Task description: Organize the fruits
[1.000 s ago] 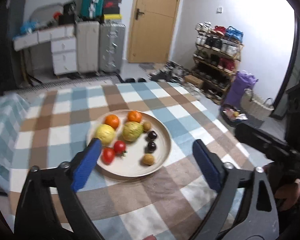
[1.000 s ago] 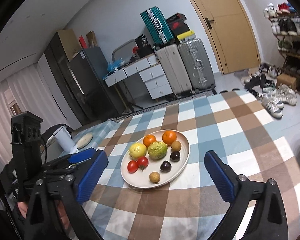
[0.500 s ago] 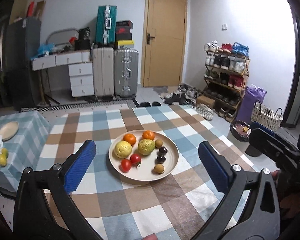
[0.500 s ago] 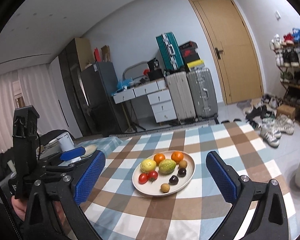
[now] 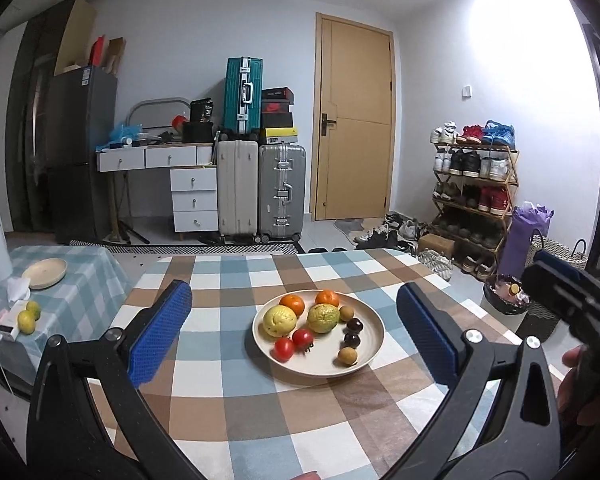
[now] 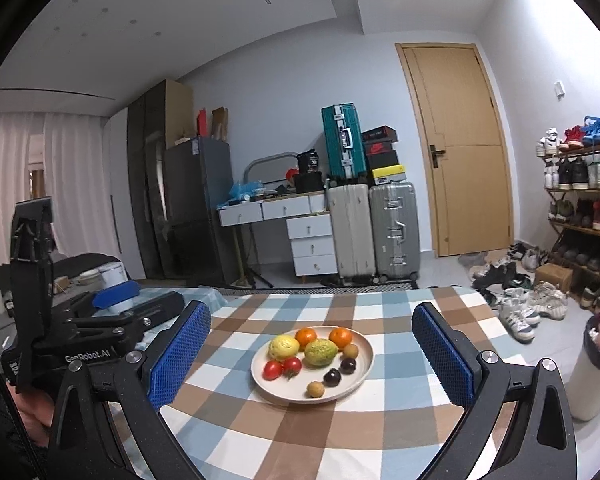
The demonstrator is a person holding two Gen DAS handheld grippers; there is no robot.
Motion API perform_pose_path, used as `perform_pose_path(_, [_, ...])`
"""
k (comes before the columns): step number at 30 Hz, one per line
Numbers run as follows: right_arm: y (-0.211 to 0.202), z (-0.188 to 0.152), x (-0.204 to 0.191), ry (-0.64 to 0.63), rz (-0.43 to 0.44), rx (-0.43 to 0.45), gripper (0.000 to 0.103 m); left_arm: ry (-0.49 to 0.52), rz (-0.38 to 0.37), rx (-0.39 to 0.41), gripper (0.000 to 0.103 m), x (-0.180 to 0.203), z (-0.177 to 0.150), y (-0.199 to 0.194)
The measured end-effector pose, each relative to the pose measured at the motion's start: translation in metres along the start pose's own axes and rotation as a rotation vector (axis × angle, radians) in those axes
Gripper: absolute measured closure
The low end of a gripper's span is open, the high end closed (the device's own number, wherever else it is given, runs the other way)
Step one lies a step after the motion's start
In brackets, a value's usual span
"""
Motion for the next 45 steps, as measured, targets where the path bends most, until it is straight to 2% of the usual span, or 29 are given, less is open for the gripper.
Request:
perform_pose_path(5, [-0.012,-0.006,-0.007,-0.064,-0.033,0.083,0.0,0.006,0.022,0.014,0.001,-0.008,-0.013,-0.001])
perform_pose_path(8, [-0.015,-0.013,-0.01,-0.103,-0.048,0.101,0.0,-0.008,0.025,0.017,0.001,-0.016,-0.022,0.001])
perform_pose_path(23, [0.012,-0.055,0.001,-0.136,-0.089,0.019,0.0,-0.024,0.064,-0.03,0.001,-0.041,-0.074,0.028])
perform_pose_path(31, [0.02,-0.07,0.001,-0.161,-0.102,0.017,0.0,0.026,0.105,-0.041,0.001,-0.042,-0.1,0.043])
perform_pose_path(38, [0.033,-0.079,0.001,-0.162,-0.089,-0.035,0.0,-0.006,0.099,-0.063,0.001,-0.05,-0.106,0.049])
perform_pose_path(41, [0.048,-0.086,0.001,-0.166,-0.097,-0.122,0.0,0.003,0.095,-0.063,0.001,-0.049,-0.105,0.05])
perform_pose_path(45, [0.048,-0.088,0.006,-0.147,-0.099,-0.114,0.0,-0.006,0.1,-0.062,0.001,-0.05,-0.104,0.049])
Point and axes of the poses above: each gripper's, at about its wrist camera, not at the fingertips, and y roughly the way its jaws point, x to its right, z to its top, the point moved 6 cm from there along y, roughly the way its jaws point, and after that the axes turned 14 degrees about -z, right-handed, at the moved point
